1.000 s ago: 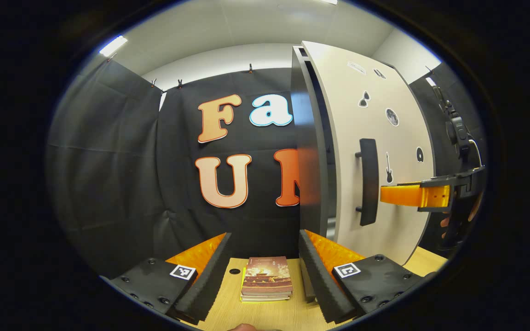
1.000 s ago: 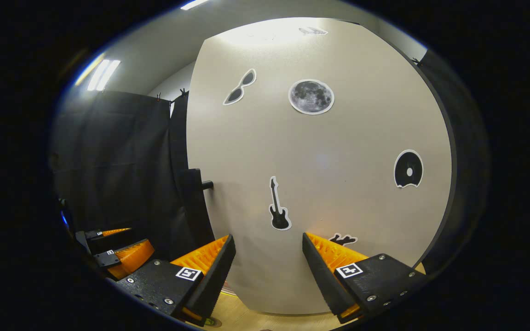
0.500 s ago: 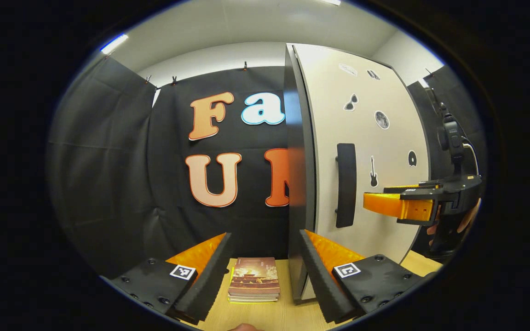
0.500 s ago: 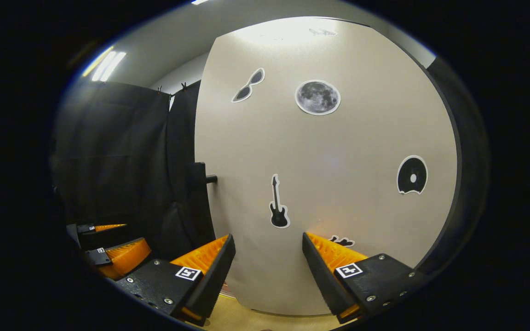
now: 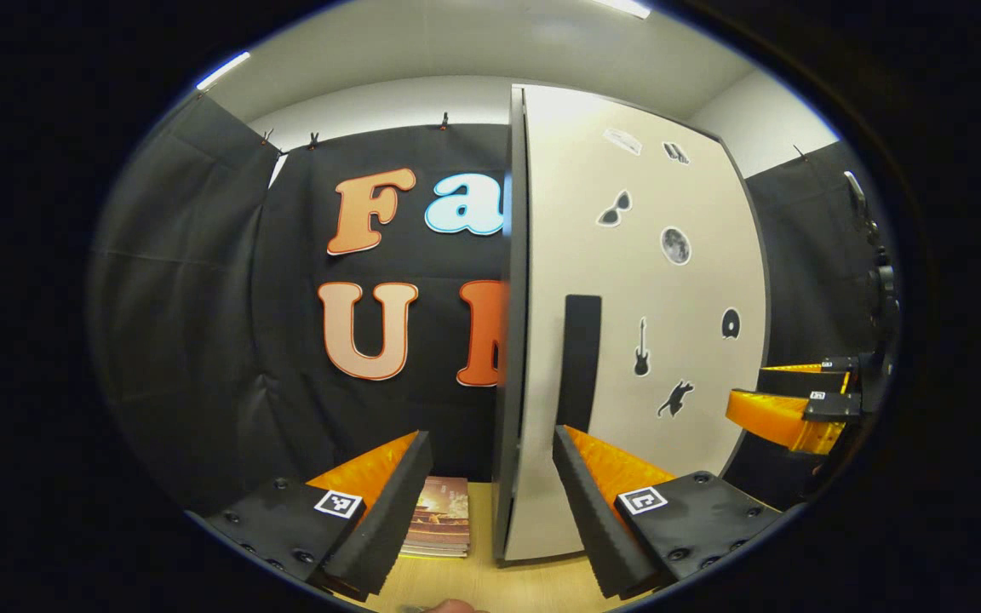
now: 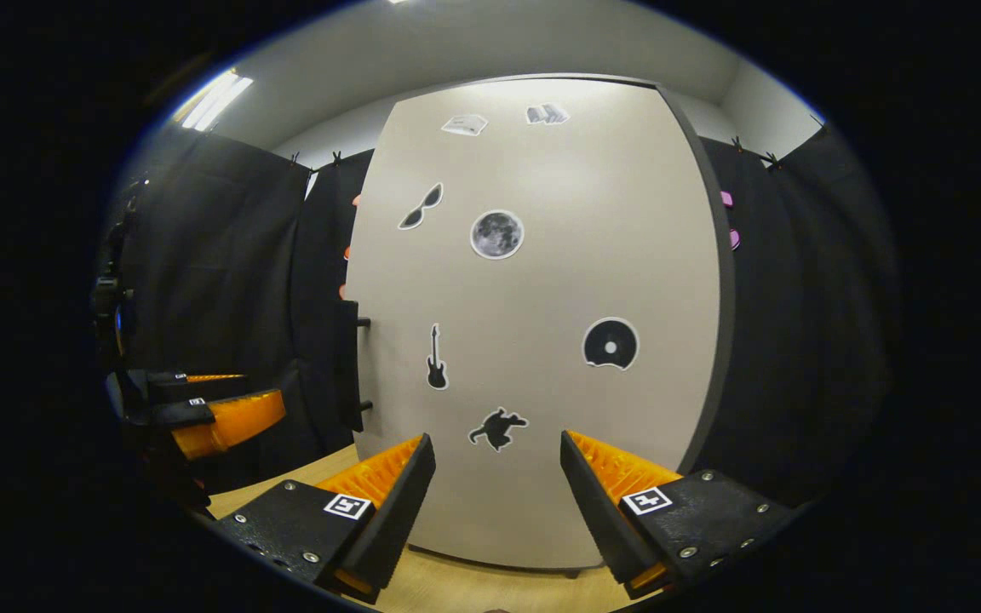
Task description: Open the cabinet door with the right hand, grasp the bottle in the cabinet with the left hand and place it on the coaster, then close the cabinet door with the right hand.
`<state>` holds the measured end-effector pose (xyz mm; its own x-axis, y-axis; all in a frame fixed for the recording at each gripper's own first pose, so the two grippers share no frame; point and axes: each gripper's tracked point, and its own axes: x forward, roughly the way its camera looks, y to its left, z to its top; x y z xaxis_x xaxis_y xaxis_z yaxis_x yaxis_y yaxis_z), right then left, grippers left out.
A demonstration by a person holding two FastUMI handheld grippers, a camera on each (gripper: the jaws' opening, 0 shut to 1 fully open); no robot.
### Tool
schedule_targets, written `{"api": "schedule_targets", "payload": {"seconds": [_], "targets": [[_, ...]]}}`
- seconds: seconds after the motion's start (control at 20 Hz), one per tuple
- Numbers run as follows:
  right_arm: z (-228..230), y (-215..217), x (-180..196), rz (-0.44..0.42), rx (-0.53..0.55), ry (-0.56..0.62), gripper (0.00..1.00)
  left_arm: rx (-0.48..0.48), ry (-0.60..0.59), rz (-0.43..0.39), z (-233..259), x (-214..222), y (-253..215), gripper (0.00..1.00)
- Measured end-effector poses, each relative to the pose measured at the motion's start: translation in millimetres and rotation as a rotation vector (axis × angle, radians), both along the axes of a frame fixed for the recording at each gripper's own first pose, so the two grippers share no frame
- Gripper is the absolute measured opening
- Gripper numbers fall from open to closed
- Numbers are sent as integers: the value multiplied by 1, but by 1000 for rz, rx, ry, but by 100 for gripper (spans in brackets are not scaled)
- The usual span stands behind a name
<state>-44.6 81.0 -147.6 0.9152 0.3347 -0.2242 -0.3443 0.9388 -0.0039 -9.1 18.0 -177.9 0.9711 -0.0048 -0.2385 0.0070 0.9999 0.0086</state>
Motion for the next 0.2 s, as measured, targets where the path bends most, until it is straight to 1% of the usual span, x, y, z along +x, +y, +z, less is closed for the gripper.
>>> {"api": "schedule_targets", "payload": {"seconds": [0.2], "targets": [[23, -47, -26, -41, 0, -18, 92, -34, -14, -6, 28, -4, -24, 93]]}}
